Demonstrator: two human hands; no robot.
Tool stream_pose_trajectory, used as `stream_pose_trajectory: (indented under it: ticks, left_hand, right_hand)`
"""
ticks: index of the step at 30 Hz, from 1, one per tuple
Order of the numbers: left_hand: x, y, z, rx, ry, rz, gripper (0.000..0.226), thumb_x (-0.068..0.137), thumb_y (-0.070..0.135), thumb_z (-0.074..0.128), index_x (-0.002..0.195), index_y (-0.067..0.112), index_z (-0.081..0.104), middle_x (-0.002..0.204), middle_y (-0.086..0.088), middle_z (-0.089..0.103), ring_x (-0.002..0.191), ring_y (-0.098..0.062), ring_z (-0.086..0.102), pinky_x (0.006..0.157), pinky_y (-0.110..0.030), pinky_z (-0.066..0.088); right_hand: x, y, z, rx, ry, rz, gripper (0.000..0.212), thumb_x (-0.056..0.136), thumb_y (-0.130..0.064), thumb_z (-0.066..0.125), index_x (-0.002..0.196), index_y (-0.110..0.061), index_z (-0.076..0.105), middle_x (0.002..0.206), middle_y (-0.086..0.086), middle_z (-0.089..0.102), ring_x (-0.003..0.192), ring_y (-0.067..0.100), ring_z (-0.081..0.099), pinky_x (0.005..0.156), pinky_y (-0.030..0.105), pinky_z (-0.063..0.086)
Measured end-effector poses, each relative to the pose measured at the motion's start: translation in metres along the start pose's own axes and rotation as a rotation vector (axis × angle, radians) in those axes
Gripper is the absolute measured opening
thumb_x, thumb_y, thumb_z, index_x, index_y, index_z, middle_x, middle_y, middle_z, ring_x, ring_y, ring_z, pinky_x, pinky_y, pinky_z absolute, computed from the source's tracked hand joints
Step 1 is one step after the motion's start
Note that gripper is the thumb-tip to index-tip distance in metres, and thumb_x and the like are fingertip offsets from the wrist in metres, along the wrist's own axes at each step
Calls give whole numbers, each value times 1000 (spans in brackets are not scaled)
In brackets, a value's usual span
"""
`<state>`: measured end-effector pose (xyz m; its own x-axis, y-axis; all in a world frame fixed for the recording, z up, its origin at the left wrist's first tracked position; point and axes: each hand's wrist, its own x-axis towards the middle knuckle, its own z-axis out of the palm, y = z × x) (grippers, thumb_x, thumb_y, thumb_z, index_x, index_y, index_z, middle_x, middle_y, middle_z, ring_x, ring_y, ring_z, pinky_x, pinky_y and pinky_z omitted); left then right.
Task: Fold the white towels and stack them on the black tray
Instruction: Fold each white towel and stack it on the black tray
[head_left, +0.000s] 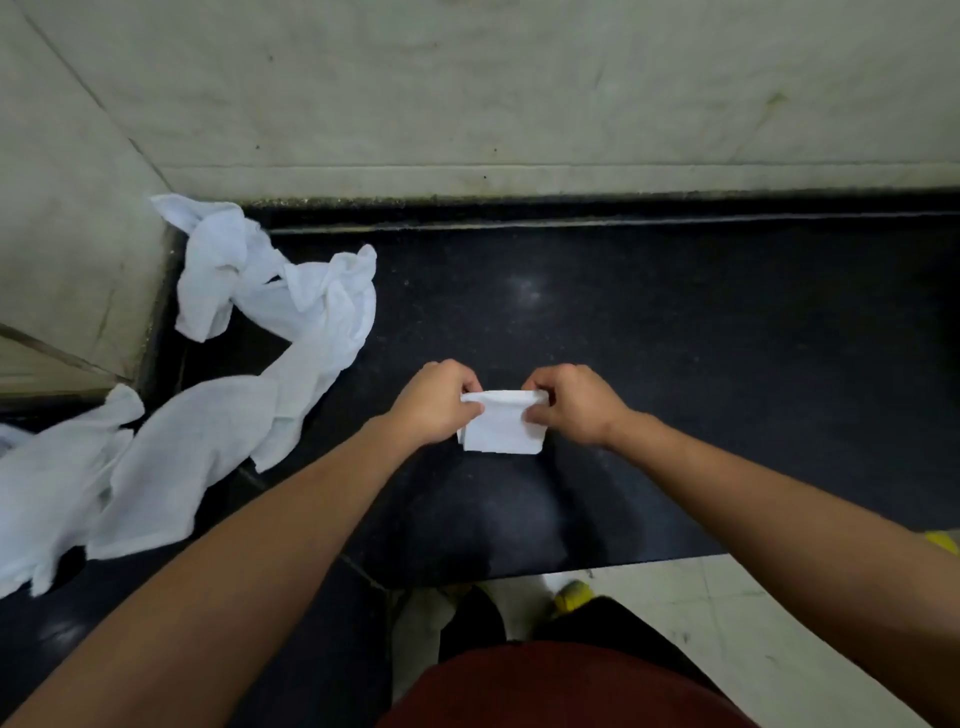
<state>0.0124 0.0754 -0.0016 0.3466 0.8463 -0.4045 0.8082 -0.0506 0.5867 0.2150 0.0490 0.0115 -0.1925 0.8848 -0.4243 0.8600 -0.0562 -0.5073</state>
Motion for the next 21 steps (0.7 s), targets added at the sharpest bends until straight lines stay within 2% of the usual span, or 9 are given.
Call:
stream_pose_trajectory:
  ticks: [4, 9, 11, 14, 21]
  left_hand:
    - [6, 63, 16, 297, -28, 169, 9, 87, 27, 62, 91, 21, 66, 85, 2, 65, 78, -18, 61, 61, -31, 42]
    - [14, 164, 70, 491, -41, 372, 13, 90, 30, 53, 95, 21, 62, 89, 4, 63, 77, -16, 58, 60, -31, 42]
    - [15, 206, 100, 537, -30, 455, 15, 91, 31, 51, 95, 20, 60, 91, 4, 62, 79, -18, 57, 61, -33, 42]
    - [13, 279, 157, 569, -28, 582, 15, 93, 32, 49, 92, 19, 58, 90, 3, 60, 78, -19, 57, 60, -32, 38]
    - [11, 440, 281, 649, -57, 859, 18, 92, 32, 48, 98, 18, 56, 100, -2, 60, 91, -26, 59, 64, -33, 39]
  right_hand:
    - [-41, 42, -27, -114, 83, 29, 13, 83, -26, 64, 96, -24, 68, 92, -1, 68, 86, 22, 61, 67, 33, 47]
    - [-119, 127, -59, -167, 237, 57, 19, 90, -33, 58, 106, -25, 66, 100, 1, 69, 94, 25, 61, 66, 31, 40]
    - [-155, 166, -71, -184, 294, 70, 20, 94, -36, 53, 107, -25, 64, 102, 1, 68, 95, 25, 61, 67, 31, 38]
    - [-220, 233, -86, -216, 367, 130, 21, 96, -38, 50, 107, -24, 61, 104, 0, 66, 95, 25, 60, 69, 35, 44]
    - [-356, 365, -115, -258, 525, 359, 24, 95, -36, 47, 107, -21, 60, 106, 3, 63, 96, 29, 61, 70, 36, 44]
